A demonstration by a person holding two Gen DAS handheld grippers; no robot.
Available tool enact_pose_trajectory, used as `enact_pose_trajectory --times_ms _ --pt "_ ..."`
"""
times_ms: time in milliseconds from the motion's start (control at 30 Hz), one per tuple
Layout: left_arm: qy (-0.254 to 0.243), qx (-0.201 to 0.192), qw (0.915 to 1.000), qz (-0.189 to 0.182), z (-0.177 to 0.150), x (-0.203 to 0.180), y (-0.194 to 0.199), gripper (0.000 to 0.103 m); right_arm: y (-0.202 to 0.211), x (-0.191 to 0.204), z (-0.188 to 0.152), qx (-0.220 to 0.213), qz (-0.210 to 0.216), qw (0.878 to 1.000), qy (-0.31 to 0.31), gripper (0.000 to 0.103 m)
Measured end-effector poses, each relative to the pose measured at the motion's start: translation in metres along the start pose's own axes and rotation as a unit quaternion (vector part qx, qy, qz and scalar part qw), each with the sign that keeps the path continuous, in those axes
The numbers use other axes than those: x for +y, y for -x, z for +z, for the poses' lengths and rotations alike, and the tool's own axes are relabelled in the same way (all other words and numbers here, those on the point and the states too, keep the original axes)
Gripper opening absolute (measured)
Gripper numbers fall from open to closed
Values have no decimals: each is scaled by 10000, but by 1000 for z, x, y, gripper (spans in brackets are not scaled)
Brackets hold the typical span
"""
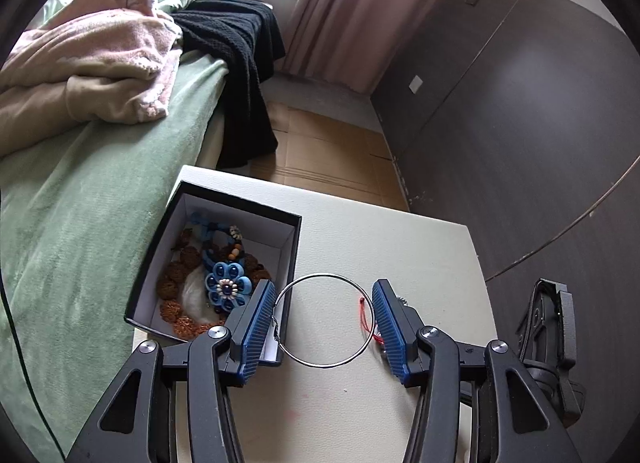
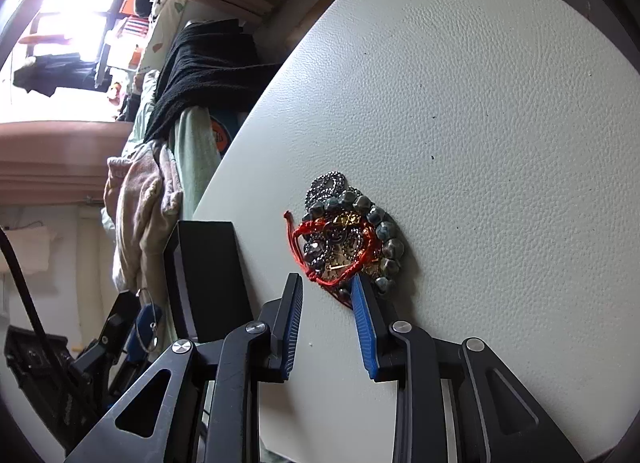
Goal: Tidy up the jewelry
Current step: 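Carry the silver hoop toward the box with the left tool while the right tool grasps the red-string bracelet, then lower the red-string bracelet into the black box and open the right tool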
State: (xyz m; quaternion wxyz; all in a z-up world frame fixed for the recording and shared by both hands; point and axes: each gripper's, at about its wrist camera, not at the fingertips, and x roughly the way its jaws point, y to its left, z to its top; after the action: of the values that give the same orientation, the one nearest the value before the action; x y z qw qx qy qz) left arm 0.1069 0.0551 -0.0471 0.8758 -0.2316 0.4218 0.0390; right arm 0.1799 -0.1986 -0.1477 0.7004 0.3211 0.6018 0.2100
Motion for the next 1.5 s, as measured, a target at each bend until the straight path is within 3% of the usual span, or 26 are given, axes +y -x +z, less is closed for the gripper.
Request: enact_pose_trajectory --times_ms 233,367,500,1067,1200,1267,1500 --pt "-35 14 10000 2 -1 -1 0 52 -5 -2 1 -88 212 9991 -355 27" --pt "-60 39 10000 25 -2 -3 -2 52 -7 -13 3 -95 285 9971 -693 8" --pt "-64 27 10000 39 -3 -3 0 52 -9 -16 3 -73 435 9954 -851 7" --pt "300 -364 9988 135 1 33 33 52 35 50 -13 -786 1026 9899 581 5" --pt "477 -577 9972 -29 9 42 39 66 32 69 -21 -776 1193 9859 881 5" --pt "556 -683 9961 -25 12 47 44 84 28 78 -24 -742 1273 9838 1023 5" --pt "919 -805 9925 48 20 71 54 86 10 115 -38 -544 1717 9711 1567 5"
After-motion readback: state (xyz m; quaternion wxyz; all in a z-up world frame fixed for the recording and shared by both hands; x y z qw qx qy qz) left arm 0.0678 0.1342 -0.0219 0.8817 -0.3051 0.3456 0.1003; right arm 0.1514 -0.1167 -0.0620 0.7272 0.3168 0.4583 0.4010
